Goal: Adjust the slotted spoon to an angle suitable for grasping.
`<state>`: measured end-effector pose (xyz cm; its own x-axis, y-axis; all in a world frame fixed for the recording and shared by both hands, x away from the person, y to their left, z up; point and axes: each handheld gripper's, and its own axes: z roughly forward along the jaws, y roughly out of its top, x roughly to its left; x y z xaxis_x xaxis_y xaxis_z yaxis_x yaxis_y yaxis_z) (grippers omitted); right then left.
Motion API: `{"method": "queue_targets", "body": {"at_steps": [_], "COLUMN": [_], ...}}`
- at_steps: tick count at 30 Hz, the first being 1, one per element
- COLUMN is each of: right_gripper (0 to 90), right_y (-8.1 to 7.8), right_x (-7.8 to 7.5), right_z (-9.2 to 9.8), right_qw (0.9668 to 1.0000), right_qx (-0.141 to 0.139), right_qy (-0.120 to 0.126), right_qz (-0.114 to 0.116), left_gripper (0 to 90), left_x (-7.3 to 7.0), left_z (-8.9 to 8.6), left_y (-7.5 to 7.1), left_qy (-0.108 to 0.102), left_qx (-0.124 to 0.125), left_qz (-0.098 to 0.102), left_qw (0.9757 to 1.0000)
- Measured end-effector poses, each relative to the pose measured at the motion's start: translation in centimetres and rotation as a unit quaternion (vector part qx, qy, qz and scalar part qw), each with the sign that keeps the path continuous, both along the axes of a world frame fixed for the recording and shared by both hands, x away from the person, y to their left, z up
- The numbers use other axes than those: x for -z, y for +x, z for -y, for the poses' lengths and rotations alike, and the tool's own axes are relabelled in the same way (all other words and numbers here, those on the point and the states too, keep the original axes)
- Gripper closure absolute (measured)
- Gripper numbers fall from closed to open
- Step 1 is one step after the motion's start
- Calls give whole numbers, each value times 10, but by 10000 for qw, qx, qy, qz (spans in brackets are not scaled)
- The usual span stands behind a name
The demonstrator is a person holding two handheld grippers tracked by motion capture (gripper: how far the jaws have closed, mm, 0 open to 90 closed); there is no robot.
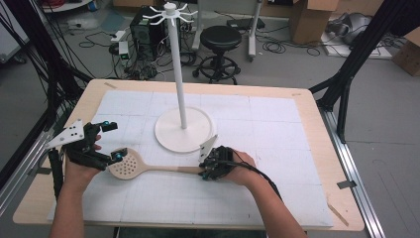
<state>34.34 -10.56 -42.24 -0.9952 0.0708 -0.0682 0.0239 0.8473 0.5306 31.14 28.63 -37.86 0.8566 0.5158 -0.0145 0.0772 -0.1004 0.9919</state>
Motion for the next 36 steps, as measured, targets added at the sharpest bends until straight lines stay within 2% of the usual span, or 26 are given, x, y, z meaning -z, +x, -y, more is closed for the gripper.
{"method": "queue_targets", "body": {"at_steps": [1,4,8,13,18,22,25,27,30,31,33,36], "right_gripper": [564,487,437,398,360,348,340,327,306,306,306,296], "right_y": [0,-1,-5,-12,-18,-23,-27,-30,-33,-33,-35,-38], "right_x": [0,-5,-21,-43,-52,-56,-59,-60,-60,-60,-61,-62], "right_z": [0,3,15,35,62,91,108,120,135,139,145,154], "right_qw": [9999,9993,9973,9908,9832,9691,9603,9520,9373,9343,9305,9216], "right_qx": [68,238,391,573,888,1234,1397,1501,1745,1819,1945,2095], "right_qy": [76,224,561,1192,1547,2099,2374,2629,2969,3024,3051,3205], "right_qz": [19,169,274,298,373,403,443,452,537,515,572,643], "left_gripper": [19,19,19,19,19,19,19,19,19,19,18,19], "left_x": [0,0,-1,-3,-3,-3,-3,-3,-3,-3,-2,-1], "left_z": [0,-2,-2,0,0,1,2,2,3,3,5,8], "left_y": [0,0,0,-1,-1,-1,-1,-1,-1,-1,0,1], "left_qy": [-6,-32,-36,-35,9,8,6,-6,-16,-14,12,18], "left_qx": [8,1,10,21,17,28,23,43,69,71,84,121], "left_qz": [5,9,21,37,39,38,17,26,29,23,11,-13], "left_qw": [10000,10000,10000,10000,10000,10000,10000,10000,10000,10000,10000,9999]}}
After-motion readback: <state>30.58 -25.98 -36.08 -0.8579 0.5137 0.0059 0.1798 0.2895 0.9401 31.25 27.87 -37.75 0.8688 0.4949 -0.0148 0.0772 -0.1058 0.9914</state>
